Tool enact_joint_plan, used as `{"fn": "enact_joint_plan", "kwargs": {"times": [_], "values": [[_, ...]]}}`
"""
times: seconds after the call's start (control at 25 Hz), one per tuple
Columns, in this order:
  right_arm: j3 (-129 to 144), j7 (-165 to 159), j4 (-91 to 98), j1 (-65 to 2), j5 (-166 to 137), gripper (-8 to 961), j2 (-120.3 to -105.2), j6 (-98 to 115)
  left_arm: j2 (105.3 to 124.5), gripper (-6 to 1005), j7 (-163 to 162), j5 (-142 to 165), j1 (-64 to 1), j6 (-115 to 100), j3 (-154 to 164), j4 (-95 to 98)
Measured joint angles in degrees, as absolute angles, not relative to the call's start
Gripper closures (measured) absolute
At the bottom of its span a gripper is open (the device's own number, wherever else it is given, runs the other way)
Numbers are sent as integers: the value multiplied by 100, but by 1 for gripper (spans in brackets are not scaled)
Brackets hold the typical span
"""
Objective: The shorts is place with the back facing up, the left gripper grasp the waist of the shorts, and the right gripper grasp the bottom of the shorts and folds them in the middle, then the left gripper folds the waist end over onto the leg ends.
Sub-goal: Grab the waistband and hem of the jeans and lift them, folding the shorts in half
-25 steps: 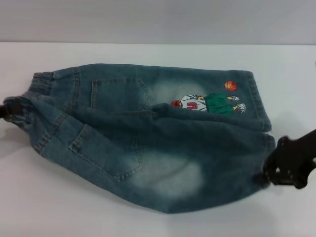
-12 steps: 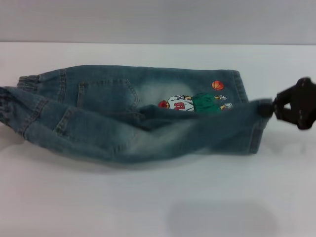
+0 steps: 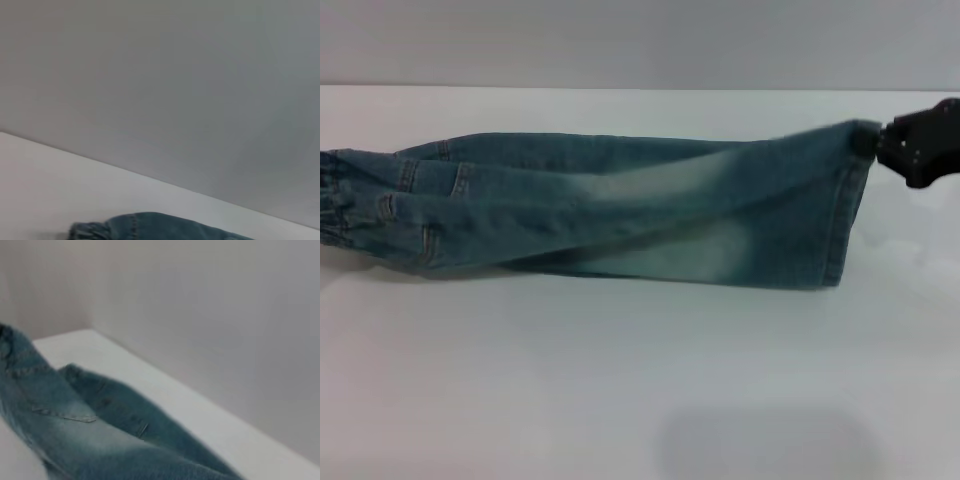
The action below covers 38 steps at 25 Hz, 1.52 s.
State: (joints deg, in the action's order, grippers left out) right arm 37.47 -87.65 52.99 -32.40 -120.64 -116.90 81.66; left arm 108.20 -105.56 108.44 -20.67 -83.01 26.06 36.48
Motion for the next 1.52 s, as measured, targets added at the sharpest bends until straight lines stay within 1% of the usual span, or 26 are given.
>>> {"fn": "enact_joint_plan", "kwargs": {"times": [0.2, 0.36, 0.44, 0.72, 0.76, 0.8, 1.16, 1.52], "values": [[3782, -8594, 5068, -3258, -11647, 954, -11710, 7701, 10899, 817, -10532, 10859, -2104, -7910, 2622, 3643], [3789, -8572, 4953, -3307, -11623, 953, -11771, 7271, 10970, 815, -10499, 10866, -2104, -7669, 2624, 3631], [3822, -8572, 4877, -3325, -11621, 953, -11789, 7115, 10977, 814, -10498, 10868, -2104, -7627, 2627, 3626], [3831, -8526, 4479, -3444, -11627, 953, -11808, 6732, 11065, 809, -10472, 10872, -2168, -7320, 2630, 3617], [3831, -8445, 4332, -3474, -11636, 953, -11812, 6620, 11110, 809, -10405, 10872, -2220, -7222, 2629, 3593], [3831, -8445, 4332, -3474, -11636, 953, -11812, 6620, 11110, 808, -10405, 10872, -2220, -7222, 2629, 3593], [3965, -8198, 3794, -3680, -11627, 954, -11844, 6075, 11326, 802, -10054, 10871, -2527, -6845, 2628, 3577], [3965, -8179, 3571, -3830, -11573, 953, -11866, 5539, 11355, 797, -10027, 10873, -2775, -6485, 2628, 3576]]}}
